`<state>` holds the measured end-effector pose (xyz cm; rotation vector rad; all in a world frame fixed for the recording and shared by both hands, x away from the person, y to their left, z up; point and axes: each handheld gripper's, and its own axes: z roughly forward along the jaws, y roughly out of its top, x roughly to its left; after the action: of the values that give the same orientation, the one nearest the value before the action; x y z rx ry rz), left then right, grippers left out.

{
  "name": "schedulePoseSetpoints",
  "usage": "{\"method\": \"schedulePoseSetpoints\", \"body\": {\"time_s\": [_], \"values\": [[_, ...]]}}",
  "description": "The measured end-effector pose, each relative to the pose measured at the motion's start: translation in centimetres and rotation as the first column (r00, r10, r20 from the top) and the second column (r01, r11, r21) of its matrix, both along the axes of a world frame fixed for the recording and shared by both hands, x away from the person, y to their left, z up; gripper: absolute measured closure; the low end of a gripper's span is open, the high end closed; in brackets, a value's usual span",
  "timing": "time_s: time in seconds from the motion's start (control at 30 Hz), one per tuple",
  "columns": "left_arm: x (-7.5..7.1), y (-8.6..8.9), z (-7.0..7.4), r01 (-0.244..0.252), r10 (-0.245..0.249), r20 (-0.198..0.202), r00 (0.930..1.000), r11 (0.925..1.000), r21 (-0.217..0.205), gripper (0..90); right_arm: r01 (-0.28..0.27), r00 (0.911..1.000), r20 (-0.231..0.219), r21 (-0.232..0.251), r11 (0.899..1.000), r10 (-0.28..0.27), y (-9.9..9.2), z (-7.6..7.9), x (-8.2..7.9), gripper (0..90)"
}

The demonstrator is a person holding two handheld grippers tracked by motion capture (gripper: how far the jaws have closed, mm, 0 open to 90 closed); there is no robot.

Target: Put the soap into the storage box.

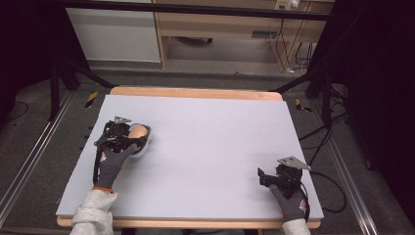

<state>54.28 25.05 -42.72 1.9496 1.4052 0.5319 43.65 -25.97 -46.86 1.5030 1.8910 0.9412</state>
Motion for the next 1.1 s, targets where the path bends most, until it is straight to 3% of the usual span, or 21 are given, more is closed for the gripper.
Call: {"method": "schedulePoseSetpoints", "body": {"time_s": [0.6,0.87,1.1], "values": [[-0.1,-0.2,0.0,-0.008,0.008,0.014,0.9999,0.9999,0.009,28.0,-0.006,1.0000,0.002,-0.005,1.000,0.006,0.0,0.0,0.0,5.5],[-0.4,-0.1,0.5,0.001,0.000,0.033,0.9994,0.9999,-0.016,28.7,-0.004,1.0000,0.004,-0.005,1.000,0.004,0.1,0.0,0.0,5.6],[-1.6,-0.7,2.0,0.046,-0.039,0.095,0.9948,0.9960,-0.076,29.6,0.000,1.0000,0.006,-0.003,1.000,0.000,0.1,0.0,-0.1,5.5]]}}
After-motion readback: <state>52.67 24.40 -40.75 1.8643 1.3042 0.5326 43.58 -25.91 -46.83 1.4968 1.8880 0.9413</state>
